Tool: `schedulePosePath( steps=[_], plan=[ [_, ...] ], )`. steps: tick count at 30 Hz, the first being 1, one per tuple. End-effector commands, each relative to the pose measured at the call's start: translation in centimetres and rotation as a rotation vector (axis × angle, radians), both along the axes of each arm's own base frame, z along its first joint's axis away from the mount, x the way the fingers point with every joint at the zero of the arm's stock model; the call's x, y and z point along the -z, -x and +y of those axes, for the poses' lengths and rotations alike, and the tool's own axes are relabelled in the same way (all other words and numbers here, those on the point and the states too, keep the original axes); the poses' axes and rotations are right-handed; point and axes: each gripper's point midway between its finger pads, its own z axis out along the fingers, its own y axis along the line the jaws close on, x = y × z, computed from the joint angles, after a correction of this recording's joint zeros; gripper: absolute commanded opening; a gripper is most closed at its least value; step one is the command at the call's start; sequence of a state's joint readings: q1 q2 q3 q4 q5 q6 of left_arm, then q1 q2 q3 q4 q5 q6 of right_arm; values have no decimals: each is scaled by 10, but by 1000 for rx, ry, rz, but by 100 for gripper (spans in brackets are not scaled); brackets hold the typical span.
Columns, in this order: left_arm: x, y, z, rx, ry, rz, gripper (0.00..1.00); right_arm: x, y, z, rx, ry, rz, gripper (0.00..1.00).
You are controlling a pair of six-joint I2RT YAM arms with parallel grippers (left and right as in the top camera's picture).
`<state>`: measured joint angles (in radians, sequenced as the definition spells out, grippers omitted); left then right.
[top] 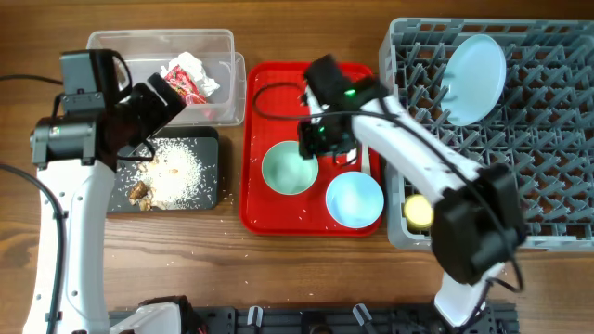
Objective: Sort waste into correct bins and load items into the dishwasher rack
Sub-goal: 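Grasp the green bowl with right gripper and place it in the rack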
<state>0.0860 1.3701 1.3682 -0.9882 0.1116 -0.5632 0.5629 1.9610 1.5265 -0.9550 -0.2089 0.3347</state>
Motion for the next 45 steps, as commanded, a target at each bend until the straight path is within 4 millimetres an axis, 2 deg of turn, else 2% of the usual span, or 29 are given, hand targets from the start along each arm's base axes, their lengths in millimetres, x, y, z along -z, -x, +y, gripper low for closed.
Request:
schedulePosePath(
  steps=[1,6,10,11,12,15,16,19,20,23,24,26,27,28,29,31,35,38,41,45],
  plan=[
    [-2,-1,0,0,16,-5,100,27,-8,-7,-41,88,-15,49],
    [-2,-1,0,0,16,-5,100,45,-12,-10,-89,128,-26,46],
    [-2,-1,0,0,16,-6,100,53,-14,-10,-95,121,-40,18],
    [-2,-1,0,0,16,-6,100,56,-12,-10,-96,123,-38,8],
    [-2,-1,0,1,16,-5,100,57,-11,-11,-95,125,-34,4],
    [-2,-1,0,0,16,-6,100,49,-18,-13,-68,122,-57,4],
    [-2,-1,0,0,16,-6,100,36,-25,-14,-45,119,-82,4],
    [-2,-1,0,0,16,-6,100,-31,-54,-37,62,124,-216,4],
    [-2,-1,0,0,16,-5,100,-77,-69,-64,166,156,-308,4],
    [-2,-1,0,0,16,-6,100,-163,-84,-136,410,256,-518,4],
    [-2,-1,0,0,16,-6,100,-196,-85,-172,534,317,-616,4],
    [-2,-1,0,0,16,-6,100,-239,-76,-232,736,461,-762,4],
    [-2,-1,0,0,16,-5,100,-262,-68,-270,837,616,-842,4],
    [-2,-1,0,0,16,-6,100,-270,-65,-283,867,687,-868,4],
    [-2,-1,0,0,16,-5,100,-273,-64,-294,889,773,-885,4],
    [-2,-1,0,1,16,-5,100,-271,-74,-302,858,894,-891,4],
    [-2,-1,0,0,16,-6,100,-246,-123,-300,647,1194,-855,4],
    [-2,-1,0,0,16,-6,100,-226,-151,-298,543,1372,-806,4],
    [-2,-1,0,1,16,-6,100,-198,-177,-291,421,1456,-748,4],
    [-2,-1,0,1,16,-6,100,-166,-193,-284,331,1474,-708,4]
  ],
)
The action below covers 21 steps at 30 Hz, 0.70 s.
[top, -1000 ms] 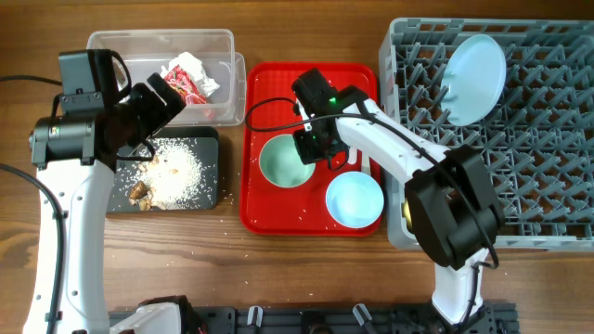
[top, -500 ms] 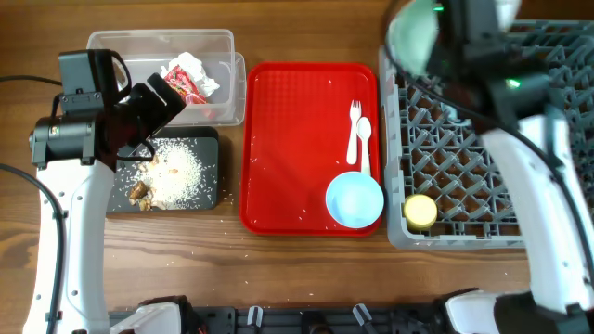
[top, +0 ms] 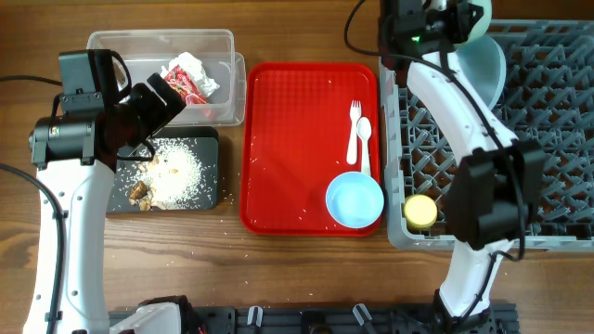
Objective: Sort waste into correct bins and load items into the dishwasher rack
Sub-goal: 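Grasp the green bowl with right gripper and place it in the rack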
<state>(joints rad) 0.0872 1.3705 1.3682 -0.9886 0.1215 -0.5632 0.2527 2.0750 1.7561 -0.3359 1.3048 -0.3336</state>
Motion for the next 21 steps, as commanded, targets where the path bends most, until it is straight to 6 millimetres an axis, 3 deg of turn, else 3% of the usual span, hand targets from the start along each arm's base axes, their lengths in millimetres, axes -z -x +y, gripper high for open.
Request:
schedulePosePath(
  steps=[1,5,9,12,13,16,19,21],
  plan=[
    [-2,-1,1,-4,8,-5,100,23,-5,4,0,96,162,4],
    [-2,-1,1,-4,8,-6,100,58,-15,16,-79,87,279,4],
    [-2,-1,1,-4,8,-5,100,89,-19,48,-229,25,394,4],
    [-2,-1,1,-4,8,-5,100,98,-17,64,-287,5,435,4],
    [-2,-1,1,-4,8,-5,100,98,-17,66,-291,6,436,9],
    [-2,-1,1,-4,8,-5,100,98,-17,74,-305,10,438,47],
    [-2,-1,1,-4,8,-5,100,96,-15,88,-328,22,435,62],
    [-2,-1,1,-4,8,-6,100,90,-13,104,-358,25,424,66]
  ],
)
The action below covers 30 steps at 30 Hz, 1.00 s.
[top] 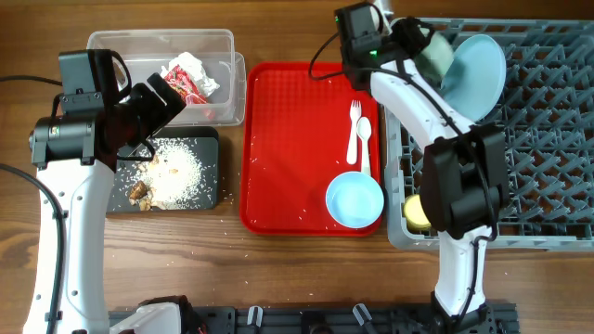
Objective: Sort waste into correct bins and load items into the dishwasher rack
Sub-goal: 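Grasp the green bowl with right gripper and place it in the rack, then grasp the light-blue bowl with right gripper and carry it to rack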
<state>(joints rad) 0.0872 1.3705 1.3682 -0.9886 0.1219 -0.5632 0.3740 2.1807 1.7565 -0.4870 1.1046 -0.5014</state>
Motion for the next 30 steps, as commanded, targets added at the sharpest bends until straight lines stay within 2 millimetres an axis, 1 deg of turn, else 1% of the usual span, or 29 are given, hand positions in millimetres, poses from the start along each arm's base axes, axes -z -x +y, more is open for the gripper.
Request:
schedulePosePath(
  steps=[1,4,5,8,9,10,11,12,13,15,16,17,18,19,20,22,23,26,28,30],
  plan=[
    [-2,-1,1,-4,8,-6,100,-1,2,31,-66,-22,-4,66],
    [-2,-1,1,-4,8,-5,100,-17,6,48,-100,-35,-33,70],
    [-2,-1,1,-4,8,-6,100,-28,8,49,-105,-44,-53,71],
    [-2,-1,1,-4,7,-6,100,-54,15,50,-119,-99,-96,74],
    [-2,-1,1,-4,8,-6,100,-59,21,53,-129,-175,-107,77],
    [-2,-1,1,-4,8,-5,100,-58,31,61,-149,-270,-86,82],
    [-2,-1,1,-4,8,-5,100,-51,43,71,-177,-374,-34,84],
    [-2,-1,1,-4,8,-5,100,-41,61,85,-210,-516,57,86],
    [-2,-1,1,-4,7,-5,100,-31,83,102,-228,-666,152,86],
    [-2,-1,1,-4,8,-5,100,-16,140,140,-225,-986,399,74],
    [-2,-1,1,-4,8,-6,100,-11,168,156,-218,-1096,529,71],
    [-2,-1,1,-4,8,-5,100,-8,201,170,-163,-1219,678,58],
    [-2,-1,1,-4,7,-6,100,-6,215,175,-117,-1267,736,52],
    [-2,-1,1,-4,7,-5,100,-1,226,178,-59,-1297,770,47],
    [-2,-1,1,-4,8,-6,100,7,236,175,21,-1291,783,44],
    [-2,-1,1,-4,7,-6,100,28,253,154,257,-1188,728,43],
    [-2,-1,1,-4,7,-5,100,35,261,148,322,-1145,709,45],
    [-2,-1,1,-4,8,-6,100,51,284,150,392,-1082,727,50],
    [-2,-1,1,-4,8,-5,100,59,294,147,426,-1038,719,51],
    [-2,-1,1,-4,8,-6,100,68,306,135,484,-961,695,51]
  ],
)
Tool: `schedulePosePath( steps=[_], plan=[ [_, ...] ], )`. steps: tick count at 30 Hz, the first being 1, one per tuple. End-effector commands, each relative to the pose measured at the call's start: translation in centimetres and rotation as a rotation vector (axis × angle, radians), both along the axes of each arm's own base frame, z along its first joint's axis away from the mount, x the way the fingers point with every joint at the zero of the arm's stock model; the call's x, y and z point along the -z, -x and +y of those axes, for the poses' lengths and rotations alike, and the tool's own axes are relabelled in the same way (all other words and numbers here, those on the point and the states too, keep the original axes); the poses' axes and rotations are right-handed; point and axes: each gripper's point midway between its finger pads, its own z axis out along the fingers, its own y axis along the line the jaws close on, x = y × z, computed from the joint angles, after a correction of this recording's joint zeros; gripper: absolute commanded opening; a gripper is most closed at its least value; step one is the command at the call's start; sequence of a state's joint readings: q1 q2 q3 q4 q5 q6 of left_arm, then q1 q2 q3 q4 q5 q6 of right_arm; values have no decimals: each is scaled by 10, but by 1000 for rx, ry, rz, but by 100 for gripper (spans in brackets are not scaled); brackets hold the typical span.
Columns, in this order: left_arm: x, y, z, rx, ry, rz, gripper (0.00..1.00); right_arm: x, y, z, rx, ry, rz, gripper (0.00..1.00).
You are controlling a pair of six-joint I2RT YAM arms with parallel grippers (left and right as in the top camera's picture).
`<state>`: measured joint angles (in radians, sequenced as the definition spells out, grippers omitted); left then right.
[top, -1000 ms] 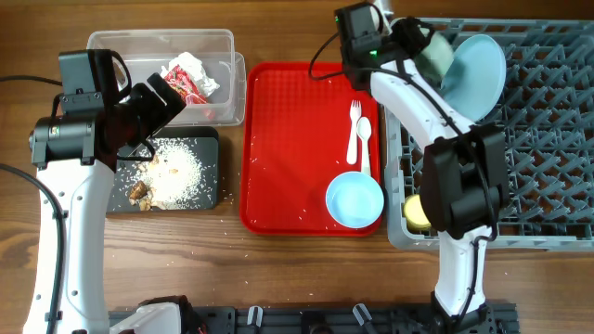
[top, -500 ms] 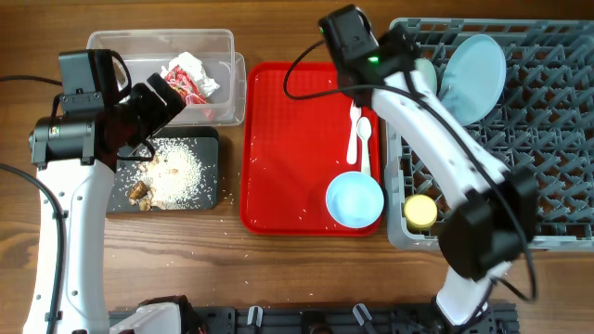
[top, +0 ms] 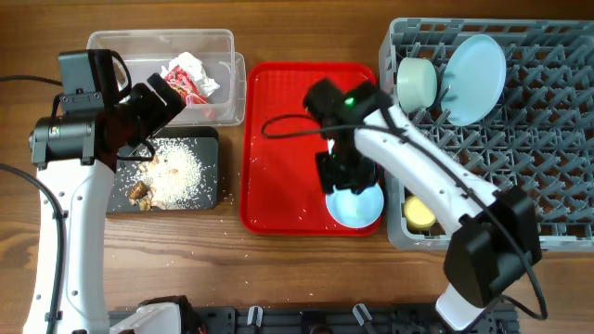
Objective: Sort waste into correct bins and load items into the dishwasher rack
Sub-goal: 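Grasp the light-blue bowl with right gripper and carry it to rack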
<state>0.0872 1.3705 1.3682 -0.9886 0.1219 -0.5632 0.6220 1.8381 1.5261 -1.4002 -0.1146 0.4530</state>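
Observation:
A light blue bowl (top: 362, 209) sits at the front right of the red tray (top: 278, 139). My right gripper (top: 350, 184) is low over the bowl's far rim; its jaws are hidden by the wrist. A pale green bowl (top: 416, 83) stands on edge in the grey dishwasher rack (top: 520, 167), next to a light blue plate (top: 475, 63). The fork and spoon are hidden under the right arm. My left gripper (top: 165, 97) hangs between the clear bin (top: 121, 46) and the black tray (top: 202, 190); how its jaws stand does not show.
The clear bin holds a red and white wrapper (top: 188, 79). Rice and food scraps (top: 172, 169) lie on the black tray. A yellow round item (top: 419, 212) sits in the rack's front left corner. Crumbs dot the wooden table.
My right arm has moved from the rack's far left corner back over the tray, down to the blue bowl. The green bowl stays in the rack, free of the gripper. The left arm is unchanged.
At first my right gripper was at the green bowl on the tray. Then the bowl was gone from the tray and the gripper was up at the rack beside the plate. It stayed there with the bowl, and now the bowl stands in the rack.

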Motion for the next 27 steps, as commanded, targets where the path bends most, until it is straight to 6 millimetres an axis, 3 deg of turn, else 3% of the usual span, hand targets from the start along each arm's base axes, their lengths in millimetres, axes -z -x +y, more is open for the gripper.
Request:
schedulePosePath(
  steps=[1,4,8,11,14,20,24,27],
  plan=[
    [-2,-1,1,-4,8,-6,100,16,16,-21,103,162,11,51],
    [-2,-1,1,-4,8,-5,100,30,20,-29,109,198,7,51],
    [-2,-1,1,-4,8,-6,100,51,7,-39,134,247,-85,45],
    [-2,-1,1,-4,8,-5,100,73,12,-29,93,178,-75,30],
    [-2,-1,1,-4,8,-5,100,84,13,-14,18,107,-82,29],
    [-2,-1,1,-4,8,-5,100,82,6,46,-127,-204,-90,29],
    [-2,-1,1,-4,8,-6,100,71,-1,54,-157,-254,-113,29],
    [-2,-1,1,-4,8,-6,100,45,-16,49,-148,-257,-188,29]
  ],
)
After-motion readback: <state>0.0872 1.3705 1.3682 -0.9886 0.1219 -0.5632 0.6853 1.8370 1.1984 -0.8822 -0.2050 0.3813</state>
